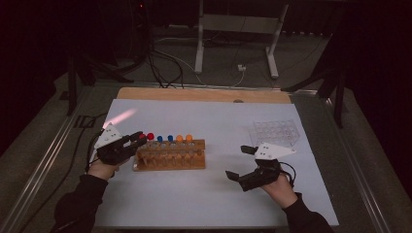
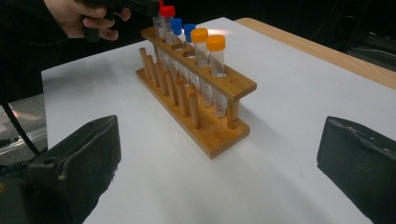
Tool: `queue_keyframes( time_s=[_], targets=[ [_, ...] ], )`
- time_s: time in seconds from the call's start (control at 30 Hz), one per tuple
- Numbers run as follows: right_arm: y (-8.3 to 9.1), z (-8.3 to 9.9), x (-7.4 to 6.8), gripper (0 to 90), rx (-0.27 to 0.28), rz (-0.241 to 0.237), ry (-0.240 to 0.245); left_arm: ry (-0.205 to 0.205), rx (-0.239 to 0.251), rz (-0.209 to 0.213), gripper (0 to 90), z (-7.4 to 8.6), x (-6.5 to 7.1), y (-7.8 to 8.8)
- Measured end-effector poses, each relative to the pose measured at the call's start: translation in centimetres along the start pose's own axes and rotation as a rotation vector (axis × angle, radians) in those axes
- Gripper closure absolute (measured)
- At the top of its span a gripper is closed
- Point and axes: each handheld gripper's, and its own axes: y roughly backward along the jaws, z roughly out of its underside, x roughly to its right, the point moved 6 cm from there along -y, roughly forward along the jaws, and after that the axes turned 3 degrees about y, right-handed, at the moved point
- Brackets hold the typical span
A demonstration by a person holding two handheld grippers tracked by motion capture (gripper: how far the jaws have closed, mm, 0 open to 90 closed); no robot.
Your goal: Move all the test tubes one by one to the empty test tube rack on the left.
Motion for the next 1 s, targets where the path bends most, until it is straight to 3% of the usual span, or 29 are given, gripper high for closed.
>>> queue_keyframes(
  time_s=[0.13, 0.2, 0.3, 0.43, 0.57, 0.67, 1.0],
  targets=[
    [0.0, 0.1, 0.0, 0.0, -0.003, -0.001, -0.001, -0.003, 0.001, 0.001, 71.2, 0.3, 0.0, 0.0],
    [0.0, 0.1, 0.0, 0.0, -0.006, 0.000, 0.001, 0.006, 0.001, 0.040, 68.3, 0.3, 0.2, 0.1],
    [0.1, 0.1, 0.0, 0.0, -0.003, 0.002, -0.002, -0.005, -0.023, 0.037, 45.8, 0.1, 0.5, 0.3],
    [0.3, 0.2, 0.2, 0.0, -0.003, 0.009, -0.003, 0.011, -0.026, 0.056, 24.1, -0.5, 1.0, 1.1],
    [0.5, 0.5, 0.4, 0.0, -0.006, 0.018, -0.008, 0.020, -0.006, 0.072, 15.5, -0.8, 1.8, 1.8],
    [0.6, 0.8, 0.5, 0.0, -0.011, 0.025, -0.010, 0.021, -0.016, 0.125, 4.9, -0.6, 2.6, 2.2],
    [1.1, 1.9, 0.6, 0.0, -0.019, 0.053, -0.010, 0.018, -0.060, 0.153, 0.5, 2.2, 4.2, 3.9]
  ],
)
